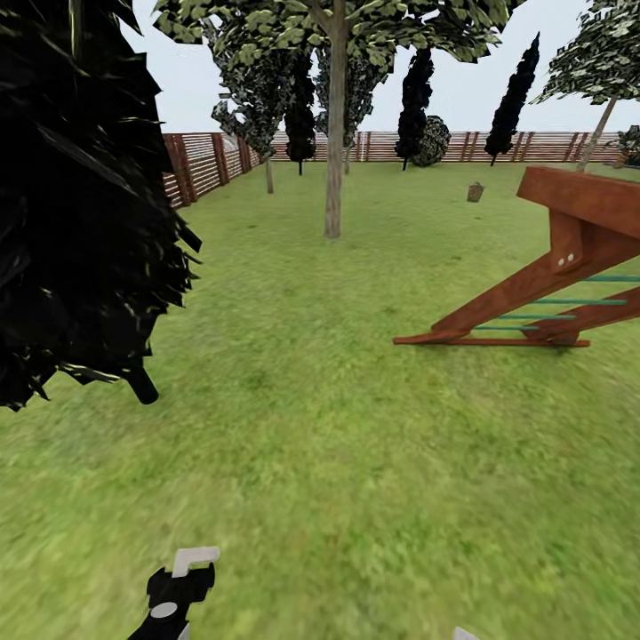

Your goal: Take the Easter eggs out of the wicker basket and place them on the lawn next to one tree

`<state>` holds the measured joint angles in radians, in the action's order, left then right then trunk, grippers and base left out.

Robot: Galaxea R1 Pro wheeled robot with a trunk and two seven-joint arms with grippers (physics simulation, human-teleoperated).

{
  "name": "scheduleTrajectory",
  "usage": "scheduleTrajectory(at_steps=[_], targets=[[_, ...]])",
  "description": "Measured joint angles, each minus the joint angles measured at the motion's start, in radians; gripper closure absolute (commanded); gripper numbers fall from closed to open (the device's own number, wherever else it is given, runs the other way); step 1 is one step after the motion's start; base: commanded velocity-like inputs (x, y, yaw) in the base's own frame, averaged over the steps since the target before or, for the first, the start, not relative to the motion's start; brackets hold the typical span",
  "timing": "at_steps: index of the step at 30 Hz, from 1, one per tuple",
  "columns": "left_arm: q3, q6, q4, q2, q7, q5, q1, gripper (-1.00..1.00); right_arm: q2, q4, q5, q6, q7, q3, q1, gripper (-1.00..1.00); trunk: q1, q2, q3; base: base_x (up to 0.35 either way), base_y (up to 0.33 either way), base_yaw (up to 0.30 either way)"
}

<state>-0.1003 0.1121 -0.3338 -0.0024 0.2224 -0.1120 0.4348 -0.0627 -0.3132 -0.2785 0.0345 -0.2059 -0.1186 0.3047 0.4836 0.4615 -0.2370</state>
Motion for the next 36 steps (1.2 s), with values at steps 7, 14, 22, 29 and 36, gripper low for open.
scheduleTrajectory(at_steps=[7,14,22,29,36], targets=[[0.000,0.000,0.000,0.000,0.000,0.000,0.000,-1.00,0.001,0.000,0.001,0.000,0.000,0.000,0.000,-1.00,0.000,0.000,0.000,0.304,-0.114,0.000],[0.000,0.000,0.000,0.000,0.000,0.000,0.000,-1.00,0.000,0.000,-0.004,-0.001,-0.001,0.000,0.000,-1.00,0.000,0.000,0.000,0.304,-0.112,0.000],[0.000,0.001,0.000,0.001,-0.001,0.000,0.000,-1.00,0.000,-0.001,-0.009,-0.002,-0.001,0.000,0.000,-1.00,0.000,0.000,0.000,0.305,-0.083,0.000],[-0.001,0.001,0.000,0.001,0.000,0.000,0.000,-1.00,-0.003,-0.001,-0.008,-0.004,-0.001,0.000,0.000,-1.00,0.000,0.000,-0.005,0.314,-0.008,0.000],[0.000,0.001,0.000,0.001,0.000,0.000,0.000,-1.00,-0.003,-0.001,-0.006,-0.002,-0.001,0.000,0.000,-1.00,0.000,0.000,-0.013,0.318,0.000,0.000]])
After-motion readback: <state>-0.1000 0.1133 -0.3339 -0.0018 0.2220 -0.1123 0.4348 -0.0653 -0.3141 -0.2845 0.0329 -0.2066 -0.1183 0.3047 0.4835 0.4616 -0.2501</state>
